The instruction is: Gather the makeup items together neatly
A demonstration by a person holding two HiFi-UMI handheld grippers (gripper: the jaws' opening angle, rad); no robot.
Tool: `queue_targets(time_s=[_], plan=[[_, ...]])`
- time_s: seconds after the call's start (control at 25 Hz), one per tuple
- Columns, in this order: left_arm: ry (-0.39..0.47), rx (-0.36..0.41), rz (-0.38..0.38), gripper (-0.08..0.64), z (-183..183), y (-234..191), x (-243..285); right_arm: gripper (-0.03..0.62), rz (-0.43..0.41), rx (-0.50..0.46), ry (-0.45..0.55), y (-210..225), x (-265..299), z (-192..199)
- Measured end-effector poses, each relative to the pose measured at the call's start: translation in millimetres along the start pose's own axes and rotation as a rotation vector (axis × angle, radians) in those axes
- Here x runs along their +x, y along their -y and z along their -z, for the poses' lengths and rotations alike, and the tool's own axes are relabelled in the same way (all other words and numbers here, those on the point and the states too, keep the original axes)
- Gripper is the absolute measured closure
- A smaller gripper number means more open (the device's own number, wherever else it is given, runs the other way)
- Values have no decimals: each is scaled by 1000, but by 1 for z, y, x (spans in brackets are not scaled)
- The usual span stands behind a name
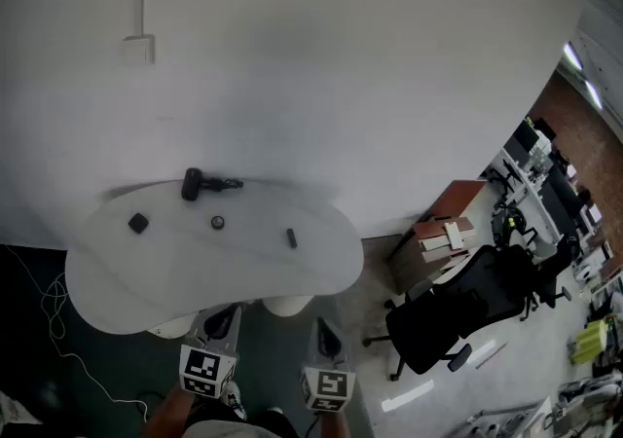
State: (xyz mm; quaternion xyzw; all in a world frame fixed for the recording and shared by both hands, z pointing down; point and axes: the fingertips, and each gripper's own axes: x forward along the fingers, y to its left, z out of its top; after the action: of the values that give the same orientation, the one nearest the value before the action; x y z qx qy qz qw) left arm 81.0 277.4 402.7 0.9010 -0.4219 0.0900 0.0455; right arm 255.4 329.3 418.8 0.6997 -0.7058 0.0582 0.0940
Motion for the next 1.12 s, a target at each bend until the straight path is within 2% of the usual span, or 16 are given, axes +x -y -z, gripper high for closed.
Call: queue_targets(time_s=[0.2, 0.6, 0.84, 1.12], plan=[[-3, 7, 12, 549, 1, -8, 6, 589, 10, 5, 14, -4, 8, -7], [-13, 7, 23, 549, 5, -26, 26, 589, 11, 12, -22, -9, 36, 7], [-49, -6, -1, 549, 16, -42, 67, 589, -23, 22, -58, 2, 87, 16], [-98, -52, -77, 549, 28, -76, 145, 589, -107, 12, -127, 25, 178, 31]])
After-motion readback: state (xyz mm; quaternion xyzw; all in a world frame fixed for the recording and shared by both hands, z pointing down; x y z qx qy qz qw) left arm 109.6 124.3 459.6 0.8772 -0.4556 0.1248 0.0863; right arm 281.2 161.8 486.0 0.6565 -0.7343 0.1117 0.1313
